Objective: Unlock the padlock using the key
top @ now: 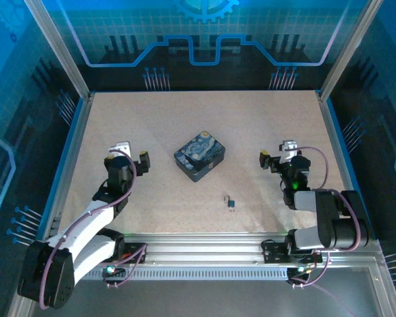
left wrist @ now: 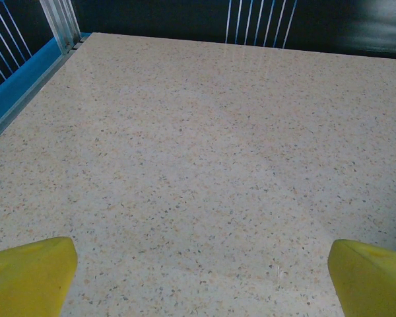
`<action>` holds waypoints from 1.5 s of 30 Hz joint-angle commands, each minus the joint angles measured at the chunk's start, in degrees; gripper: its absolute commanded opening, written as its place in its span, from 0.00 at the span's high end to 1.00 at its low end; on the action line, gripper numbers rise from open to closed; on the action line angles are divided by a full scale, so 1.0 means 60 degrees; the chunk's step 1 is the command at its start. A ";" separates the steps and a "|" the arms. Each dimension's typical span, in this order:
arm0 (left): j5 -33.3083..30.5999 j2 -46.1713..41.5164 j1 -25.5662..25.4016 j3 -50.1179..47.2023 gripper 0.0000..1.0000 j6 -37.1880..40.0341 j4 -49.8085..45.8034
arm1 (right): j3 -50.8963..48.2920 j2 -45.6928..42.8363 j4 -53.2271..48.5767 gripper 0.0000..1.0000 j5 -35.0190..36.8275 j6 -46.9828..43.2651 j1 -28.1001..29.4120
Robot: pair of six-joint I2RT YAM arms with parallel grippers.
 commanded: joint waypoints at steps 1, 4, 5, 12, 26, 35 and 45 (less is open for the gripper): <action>0.0041 -0.0162 0.0097 -0.0106 0.01 0.0159 0.0082 | -0.0111 0.0650 0.1359 0.00 0.0088 -0.0200 0.0195; 0.0020 -0.0249 0.0097 -0.0133 0.01 0.0136 0.0031 | 0.0471 0.0615 0.0144 0.00 0.0544 -0.0022 0.0198; 0.0018 -0.0276 0.0097 -0.0132 0.01 0.0125 0.0008 | 0.0937 0.0592 -0.0835 0.00 0.0712 0.0064 0.0192; 0.0031 -0.0368 0.0098 -0.0153 0.01 0.0138 -0.0013 | 0.1546 0.0820 -0.1562 0.00 0.1043 -0.0460 0.0705; 0.0908 0.0739 0.0896 -0.0177 0.01 0.0640 0.1227 | 0.1535 0.0815 -0.1562 0.00 0.1047 -0.0459 0.0699; 0.1970 0.3092 0.1495 -0.0377 0.01 0.0825 0.4539 | 0.1538 0.0814 -0.1562 0.00 0.1059 -0.0461 0.0706; 0.2738 0.5086 0.1692 -0.0645 0.01 0.1274 0.7465 | 0.1538 0.0816 -0.1562 0.00 0.1048 -0.0472 0.0711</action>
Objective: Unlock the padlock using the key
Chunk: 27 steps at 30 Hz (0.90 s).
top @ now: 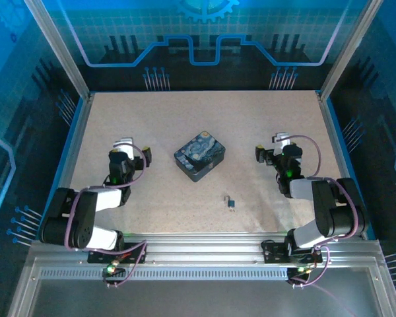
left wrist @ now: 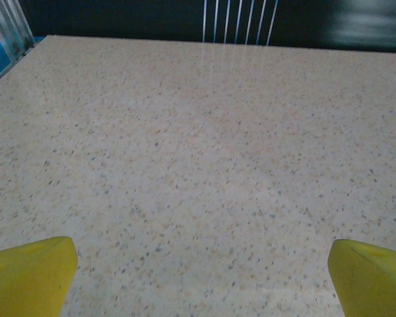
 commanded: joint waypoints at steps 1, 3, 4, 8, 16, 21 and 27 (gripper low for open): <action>0.0493 0.0798 0.0192 -0.0364 0.01 0.0220 0.2115 | 0.0030 0.0076 -0.0003 0.00 0.0057 -0.0117 0.0063; 0.0533 0.1485 0.0222 -0.0568 0.01 0.0318 0.3272 | 0.0030 0.0077 -0.0003 0.00 0.0063 -0.0112 0.0064; 0.0632 0.1256 0.0233 -0.0646 0.01 0.0203 0.3001 | 0.0030 0.0077 -0.0010 0.00 0.0059 -0.0115 0.0053; 0.0642 0.1217 0.0402 -0.0323 0.01 0.0064 0.2386 | 0.0030 0.0075 -0.0003 0.00 0.0056 -0.0122 0.0062; 0.1019 0.1180 0.0610 0.0450 0.01 -0.0123 0.0757 | 0.0037 0.0081 -0.0014 0.00 0.0061 -0.0111 0.0045; 0.1019 0.1188 0.0603 0.0461 0.01 -0.0099 0.0778 | 0.0047 0.0081 -0.0018 0.00 0.0061 -0.0113 0.0037; 0.1022 0.1189 0.0603 0.0465 0.01 -0.0082 0.0778 | 0.0045 0.0081 -0.0018 0.00 0.0054 -0.0121 0.0036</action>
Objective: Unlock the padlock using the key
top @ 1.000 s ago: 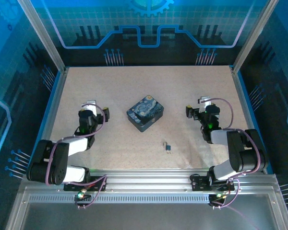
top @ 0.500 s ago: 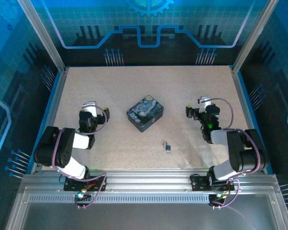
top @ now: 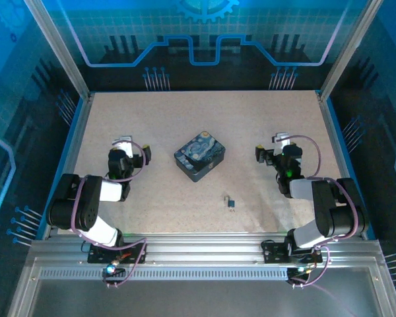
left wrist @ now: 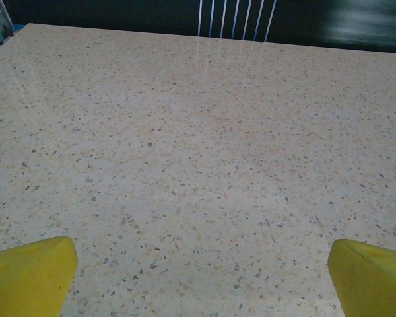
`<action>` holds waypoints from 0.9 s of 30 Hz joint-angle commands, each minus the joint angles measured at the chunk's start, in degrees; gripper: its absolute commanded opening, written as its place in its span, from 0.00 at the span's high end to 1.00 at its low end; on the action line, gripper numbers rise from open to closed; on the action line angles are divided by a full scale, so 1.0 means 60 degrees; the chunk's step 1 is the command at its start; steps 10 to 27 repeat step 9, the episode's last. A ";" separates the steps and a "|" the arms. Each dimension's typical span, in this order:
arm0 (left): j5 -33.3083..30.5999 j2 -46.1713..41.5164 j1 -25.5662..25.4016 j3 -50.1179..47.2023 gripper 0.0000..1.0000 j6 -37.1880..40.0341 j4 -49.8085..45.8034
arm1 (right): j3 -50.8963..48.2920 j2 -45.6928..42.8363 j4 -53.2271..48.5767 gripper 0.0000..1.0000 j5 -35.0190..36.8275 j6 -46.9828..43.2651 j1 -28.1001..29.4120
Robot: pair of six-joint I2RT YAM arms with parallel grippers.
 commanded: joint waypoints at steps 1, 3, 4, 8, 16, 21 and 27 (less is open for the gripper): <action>0.0205 -0.0070 0.0078 0.0107 0.01 -0.0006 -0.0013 | 0.0048 0.0081 -0.0018 0.00 0.0063 -0.0122 0.0037; 0.0218 -0.0076 0.0078 0.0107 0.01 -0.0006 -0.0018 | 0.0048 0.0081 -0.0047 0.00 0.0061 -0.0118 0.0045; 0.0207 -0.0068 0.0078 0.0114 0.01 -0.0008 -0.0011 | 0.0045 0.0081 -0.0041 0.00 0.0063 -0.0123 0.0047; 0.0201 -0.0064 0.0078 0.0109 0.01 -0.0008 -0.0020 | 0.0045 0.0085 -0.0032 0.00 0.0058 -0.0125 0.0045; 0.0202 -0.0073 0.0082 0.0110 0.01 -0.0007 -0.0019 | 0.0045 0.0081 -0.0032 0.00 0.0062 -0.0113 0.0040; 0.0202 -0.0073 0.0082 0.0110 0.01 -0.0007 -0.0019 | 0.0045 0.0081 -0.0032 0.00 0.0062 -0.0113 0.0040; 0.0202 -0.0073 0.0082 0.0110 0.01 -0.0007 -0.0019 | 0.0045 0.0081 -0.0032 0.00 0.0062 -0.0113 0.0040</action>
